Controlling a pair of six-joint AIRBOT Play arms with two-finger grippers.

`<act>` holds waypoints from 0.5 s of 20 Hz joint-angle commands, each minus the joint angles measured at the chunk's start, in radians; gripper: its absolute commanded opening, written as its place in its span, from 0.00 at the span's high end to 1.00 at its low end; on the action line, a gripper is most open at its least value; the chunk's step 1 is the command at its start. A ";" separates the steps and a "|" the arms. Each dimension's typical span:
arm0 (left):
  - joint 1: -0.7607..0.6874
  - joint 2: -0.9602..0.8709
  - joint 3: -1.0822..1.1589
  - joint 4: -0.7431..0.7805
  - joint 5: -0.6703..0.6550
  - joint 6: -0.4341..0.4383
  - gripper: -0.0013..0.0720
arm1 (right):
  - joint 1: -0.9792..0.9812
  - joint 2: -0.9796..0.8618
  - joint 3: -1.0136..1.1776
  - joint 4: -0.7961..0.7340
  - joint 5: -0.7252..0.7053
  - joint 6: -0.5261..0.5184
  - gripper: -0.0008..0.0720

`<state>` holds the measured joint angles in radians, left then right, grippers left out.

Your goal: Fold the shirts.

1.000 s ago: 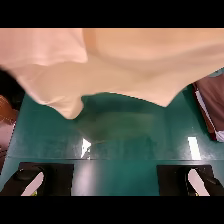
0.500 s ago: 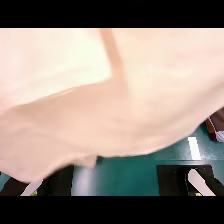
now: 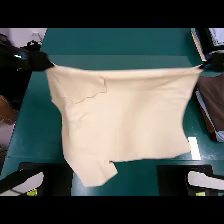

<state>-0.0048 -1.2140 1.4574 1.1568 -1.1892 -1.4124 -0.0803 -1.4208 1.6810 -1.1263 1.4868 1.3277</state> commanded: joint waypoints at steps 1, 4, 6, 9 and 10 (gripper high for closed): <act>0.004 -0.230 -0.053 0.018 0.209 0.062 0.96 | 0.073 -0.211 -0.011 -0.002 -0.138 0.008 0.97; 0.003 -0.376 0.003 0.011 0.396 0.060 0.96 | 0.097 -0.351 0.119 -0.001 -0.257 0.009 0.97; 0.004 -0.429 0.069 0.012 0.445 0.079 0.96 | 0.097 -0.416 0.219 0.000 -0.284 0.019 0.97; 0.003 -0.441 0.153 0.014 0.472 0.113 0.96 | 0.092 -0.447 0.317 -0.004 -0.290 0.019 0.97; 0.007 -0.439 0.184 0.014 0.455 0.112 0.96 | 0.087 -0.447 0.336 -0.003 -0.283 0.019 0.97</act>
<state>-0.0010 -1.6215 1.5703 1.1675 -0.7776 -1.3239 0.0097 -1.8278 1.9377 -1.1267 1.2320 1.3441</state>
